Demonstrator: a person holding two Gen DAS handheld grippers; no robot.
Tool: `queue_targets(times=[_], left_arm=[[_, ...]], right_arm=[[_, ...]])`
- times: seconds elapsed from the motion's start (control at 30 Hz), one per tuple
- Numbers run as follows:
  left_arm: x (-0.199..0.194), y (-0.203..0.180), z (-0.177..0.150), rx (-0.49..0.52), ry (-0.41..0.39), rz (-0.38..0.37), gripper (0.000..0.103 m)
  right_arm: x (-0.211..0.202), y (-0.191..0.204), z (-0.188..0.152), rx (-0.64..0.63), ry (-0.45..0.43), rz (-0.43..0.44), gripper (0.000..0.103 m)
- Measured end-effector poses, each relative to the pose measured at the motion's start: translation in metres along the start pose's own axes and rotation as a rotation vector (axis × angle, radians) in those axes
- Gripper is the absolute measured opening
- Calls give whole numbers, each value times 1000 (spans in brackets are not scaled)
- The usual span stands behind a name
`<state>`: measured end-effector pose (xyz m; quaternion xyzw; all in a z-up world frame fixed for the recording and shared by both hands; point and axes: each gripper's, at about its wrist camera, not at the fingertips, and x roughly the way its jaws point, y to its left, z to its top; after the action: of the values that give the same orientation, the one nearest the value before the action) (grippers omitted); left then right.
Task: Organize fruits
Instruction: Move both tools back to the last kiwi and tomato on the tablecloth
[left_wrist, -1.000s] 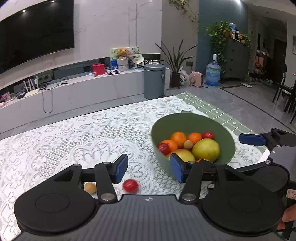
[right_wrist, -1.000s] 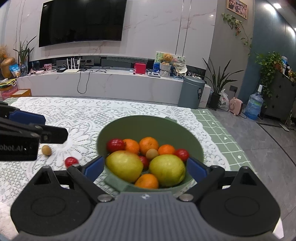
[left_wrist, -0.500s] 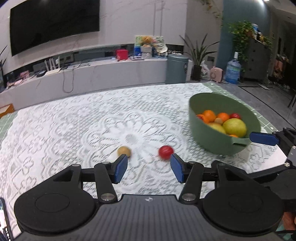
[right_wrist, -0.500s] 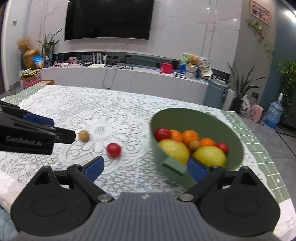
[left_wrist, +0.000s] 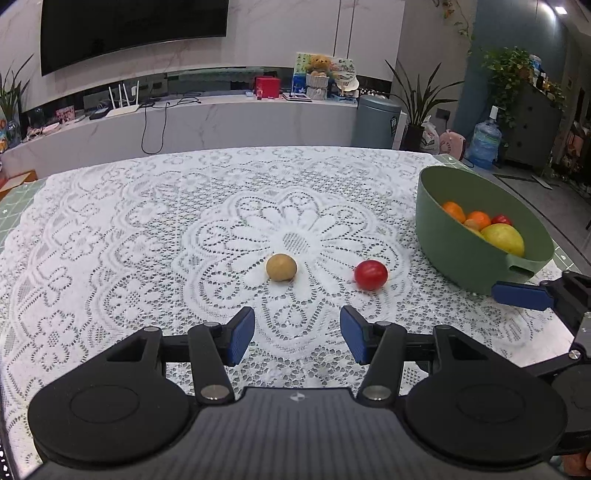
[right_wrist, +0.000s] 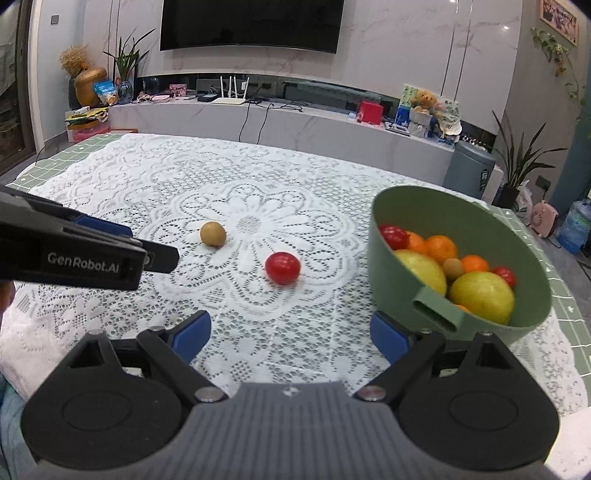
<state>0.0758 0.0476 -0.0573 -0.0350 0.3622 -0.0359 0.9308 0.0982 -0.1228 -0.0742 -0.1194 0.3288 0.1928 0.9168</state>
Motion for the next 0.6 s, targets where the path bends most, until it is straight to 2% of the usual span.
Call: queue_targets(times=[0.13,0.6], left_arm=[[5,4,0,-13,2,2,63],[25,17,8,-51,3,-4,63]], right_arm=[[10,1,4,3,13,10,83],[51,2,25,2,30,39,54]])
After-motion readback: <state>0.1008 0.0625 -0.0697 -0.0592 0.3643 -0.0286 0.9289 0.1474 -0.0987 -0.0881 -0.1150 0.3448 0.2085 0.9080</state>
